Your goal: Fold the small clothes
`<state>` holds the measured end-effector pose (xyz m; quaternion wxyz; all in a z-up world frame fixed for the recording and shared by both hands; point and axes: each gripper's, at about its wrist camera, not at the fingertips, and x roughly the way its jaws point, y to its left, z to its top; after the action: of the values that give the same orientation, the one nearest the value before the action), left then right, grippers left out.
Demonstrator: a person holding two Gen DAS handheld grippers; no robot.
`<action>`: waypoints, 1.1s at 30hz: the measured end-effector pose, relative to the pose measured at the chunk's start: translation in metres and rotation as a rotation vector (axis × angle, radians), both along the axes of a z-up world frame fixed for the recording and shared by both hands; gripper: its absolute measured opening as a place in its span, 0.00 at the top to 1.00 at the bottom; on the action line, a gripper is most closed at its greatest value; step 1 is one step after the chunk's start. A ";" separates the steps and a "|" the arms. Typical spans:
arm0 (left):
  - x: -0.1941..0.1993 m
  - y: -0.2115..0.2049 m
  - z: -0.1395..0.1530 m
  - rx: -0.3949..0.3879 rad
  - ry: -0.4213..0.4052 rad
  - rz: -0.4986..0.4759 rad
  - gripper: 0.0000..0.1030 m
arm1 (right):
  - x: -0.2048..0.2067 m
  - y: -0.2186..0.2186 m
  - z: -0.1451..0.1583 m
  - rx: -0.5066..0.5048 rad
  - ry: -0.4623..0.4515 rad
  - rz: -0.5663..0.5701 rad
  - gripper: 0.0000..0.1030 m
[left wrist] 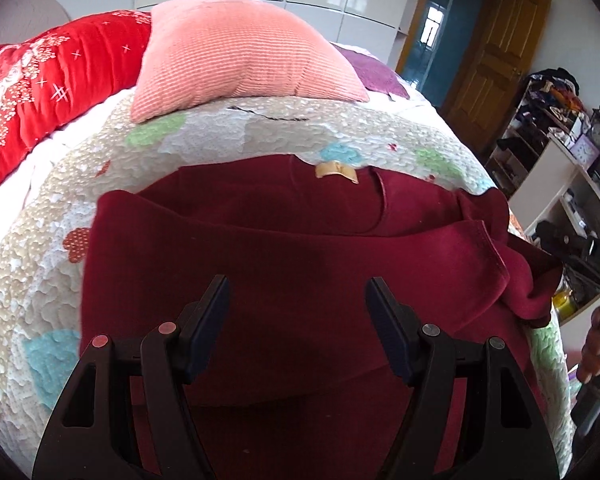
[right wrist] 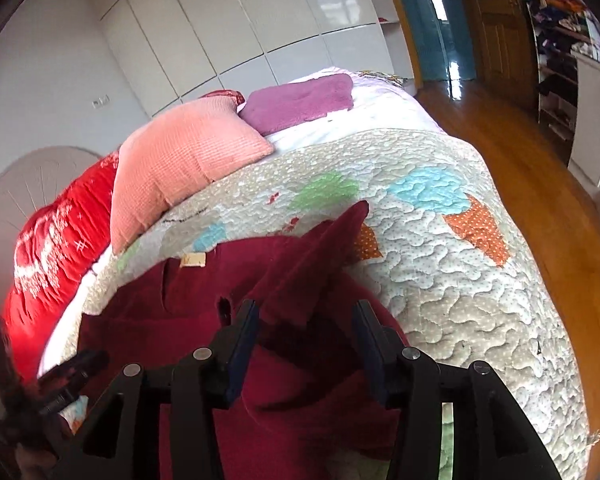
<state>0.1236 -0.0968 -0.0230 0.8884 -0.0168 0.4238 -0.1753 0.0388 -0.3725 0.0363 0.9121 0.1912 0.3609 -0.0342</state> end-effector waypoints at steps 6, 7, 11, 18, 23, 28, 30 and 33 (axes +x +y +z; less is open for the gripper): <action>-0.001 -0.036 -0.019 0.024 0.045 -0.073 0.31 | 0.048 -0.018 -0.026 0.115 0.098 -0.029 0.35; 0.000 -0.040 -0.024 0.028 0.060 -0.079 0.31 | 0.057 -0.020 -0.035 0.126 0.129 -0.042 0.35; 0.000 -0.042 -0.027 0.036 0.072 -0.082 0.31 | 0.074 -0.024 -0.054 0.168 0.122 -0.022 0.71; -0.005 0.002 0.004 -0.050 0.018 -0.043 0.32 | 0.030 0.010 0.040 0.170 -0.177 0.328 0.89; -0.019 0.055 0.037 -0.135 -0.065 0.051 0.32 | 0.008 0.082 0.107 0.164 -0.336 0.684 0.89; -0.040 0.108 0.058 -0.173 -0.148 0.178 0.32 | 0.028 0.170 0.100 0.257 -0.260 0.911 0.87; -0.043 0.119 0.060 -0.163 -0.165 0.211 0.32 | 0.043 0.193 0.079 0.182 -0.170 0.831 0.62; -0.044 0.128 0.060 -0.131 -0.165 0.216 0.32 | 0.050 0.192 0.054 0.259 -0.094 0.764 0.41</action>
<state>0.0796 0.0313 0.0370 0.9310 -0.1056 0.3329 -0.1067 0.0889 -0.1807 0.0903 0.8430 0.1581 0.3654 0.3616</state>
